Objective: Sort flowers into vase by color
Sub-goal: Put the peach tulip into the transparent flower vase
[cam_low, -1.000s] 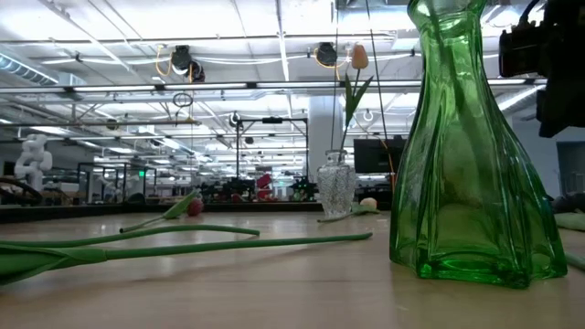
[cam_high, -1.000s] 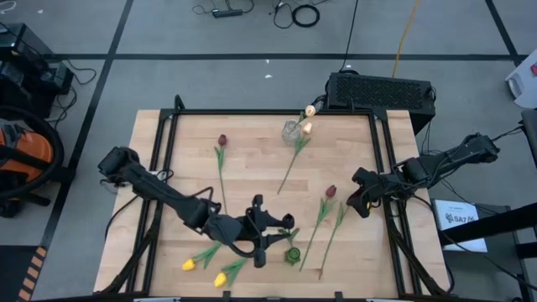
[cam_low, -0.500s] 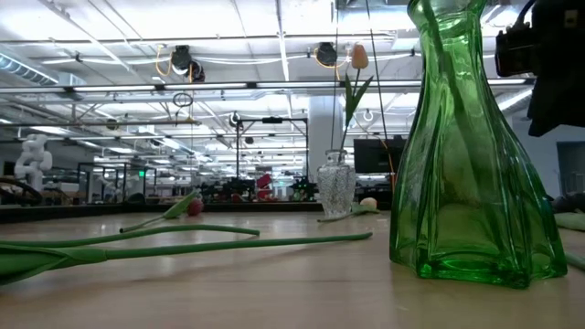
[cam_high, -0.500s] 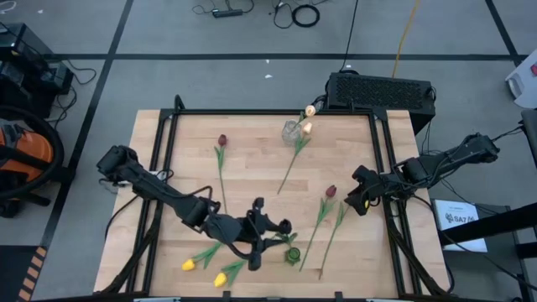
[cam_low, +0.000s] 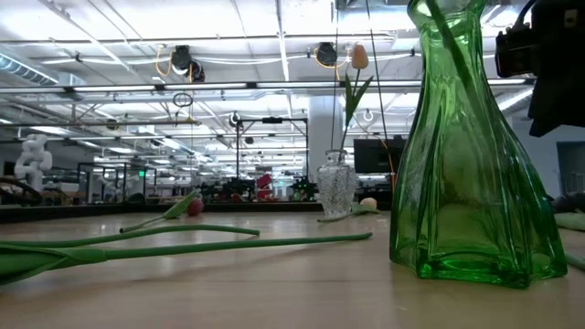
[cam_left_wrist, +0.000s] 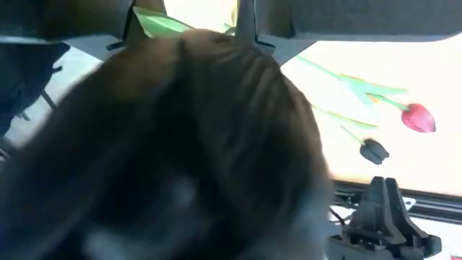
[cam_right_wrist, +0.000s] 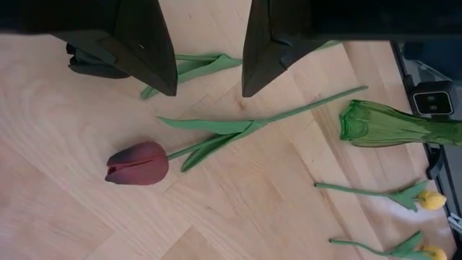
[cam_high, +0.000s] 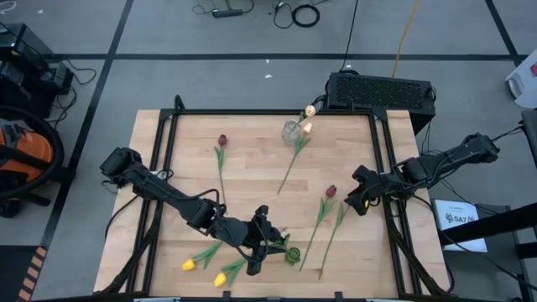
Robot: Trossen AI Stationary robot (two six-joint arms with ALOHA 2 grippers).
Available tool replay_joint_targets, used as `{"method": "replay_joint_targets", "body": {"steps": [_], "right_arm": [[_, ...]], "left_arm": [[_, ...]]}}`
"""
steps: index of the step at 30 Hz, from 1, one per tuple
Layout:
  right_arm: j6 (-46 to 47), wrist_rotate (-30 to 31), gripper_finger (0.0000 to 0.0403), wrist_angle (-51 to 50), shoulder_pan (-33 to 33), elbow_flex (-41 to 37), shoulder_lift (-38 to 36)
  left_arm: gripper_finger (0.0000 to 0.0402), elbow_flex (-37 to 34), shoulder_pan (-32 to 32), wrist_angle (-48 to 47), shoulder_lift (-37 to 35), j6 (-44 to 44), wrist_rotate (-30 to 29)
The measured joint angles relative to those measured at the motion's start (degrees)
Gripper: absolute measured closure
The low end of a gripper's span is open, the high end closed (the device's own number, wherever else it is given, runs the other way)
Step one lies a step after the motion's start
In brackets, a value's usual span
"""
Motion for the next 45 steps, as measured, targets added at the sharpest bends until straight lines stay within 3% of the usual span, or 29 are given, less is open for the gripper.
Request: {"method": "replay_joint_targets", "body": {"steps": [17,24,29,38,45], "right_arm": [[-0.11,0.02,0.0255,-0.02,0.0,0.0,0.0],[0.26,0.07,0.0255,-0.04,0.0,0.0,0.0],[1.25,0.35,0.0255,-0.07,-0.01,0.0,0.02],[2.01,0.33,0.0255,-0.07,0.0,0.0,0.02],[2.01,0.33,0.0255,-0.09,0.0,0.0,0.02]], "left_arm": [[0.0275,0.0,0.01,4.66,0.0,-0.02,-0.99],[0.0266,0.0,1.26,4.32,-0.04,-7.34,-0.73],[0.0211,0.0,2.27,3.41,-0.07,-6.48,2.07],[0.0051,0.0,3.11,2.75,-0.07,-5.93,2.37],[0.0018,0.0,3.99,2.73,-0.17,-5.66,4.37]]}}
